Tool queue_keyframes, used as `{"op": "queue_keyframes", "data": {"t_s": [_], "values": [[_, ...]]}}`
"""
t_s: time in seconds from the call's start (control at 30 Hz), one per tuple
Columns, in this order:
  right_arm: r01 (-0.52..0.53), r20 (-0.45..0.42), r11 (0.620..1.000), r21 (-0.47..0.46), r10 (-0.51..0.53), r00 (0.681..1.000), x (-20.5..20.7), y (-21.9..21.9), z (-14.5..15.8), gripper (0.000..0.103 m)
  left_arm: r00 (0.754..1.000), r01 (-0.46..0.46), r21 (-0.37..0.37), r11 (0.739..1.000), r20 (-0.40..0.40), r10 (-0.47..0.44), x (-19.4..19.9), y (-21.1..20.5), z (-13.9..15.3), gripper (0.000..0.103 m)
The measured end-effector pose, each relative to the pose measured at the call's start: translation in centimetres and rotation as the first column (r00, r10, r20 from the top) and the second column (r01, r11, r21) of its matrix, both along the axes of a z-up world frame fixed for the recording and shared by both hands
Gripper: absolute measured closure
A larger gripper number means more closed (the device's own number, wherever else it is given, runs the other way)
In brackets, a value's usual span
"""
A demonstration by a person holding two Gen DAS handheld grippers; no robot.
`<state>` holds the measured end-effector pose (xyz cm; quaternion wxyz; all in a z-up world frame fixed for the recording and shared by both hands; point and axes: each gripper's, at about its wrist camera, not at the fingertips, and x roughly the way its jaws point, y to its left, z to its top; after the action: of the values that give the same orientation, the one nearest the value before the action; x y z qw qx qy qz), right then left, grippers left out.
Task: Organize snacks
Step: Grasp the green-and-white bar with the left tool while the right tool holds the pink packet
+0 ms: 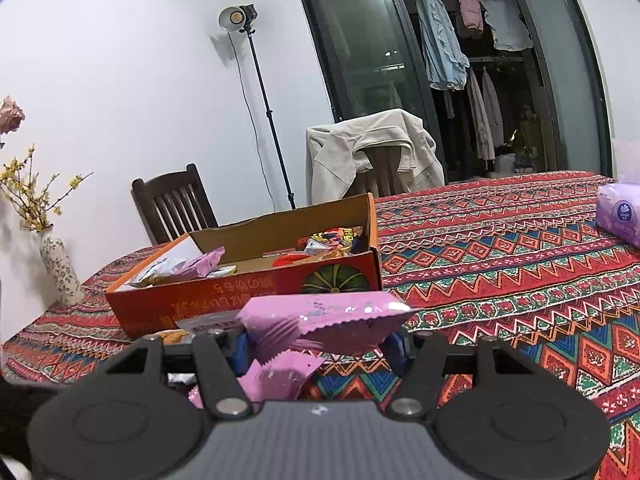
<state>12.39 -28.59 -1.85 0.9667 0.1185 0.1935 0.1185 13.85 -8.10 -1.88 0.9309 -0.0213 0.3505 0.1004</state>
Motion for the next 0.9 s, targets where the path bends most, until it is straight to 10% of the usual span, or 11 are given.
{"op": "queue_keyframes", "data": {"t_s": [0.7, 0.9], "values": [[-0.019, -0.014, 1.000, -0.005, 0.019, 1.000, 0.0, 0.1, 0.0, 0.041, 0.999, -0.035, -0.014, 0.999, -0.015, 0.034, -1.3, 5.0, -0.4, 0.002], [-0.022, -0.027, 1.000, -0.004, 0.022, 0.999, 0.3, 0.4, -0.1, 0.041, 1.000, 0.017, -0.004, 1.000, 0.007, -0.017, -1.8, 4.5, 0.0, 0.035]]}}
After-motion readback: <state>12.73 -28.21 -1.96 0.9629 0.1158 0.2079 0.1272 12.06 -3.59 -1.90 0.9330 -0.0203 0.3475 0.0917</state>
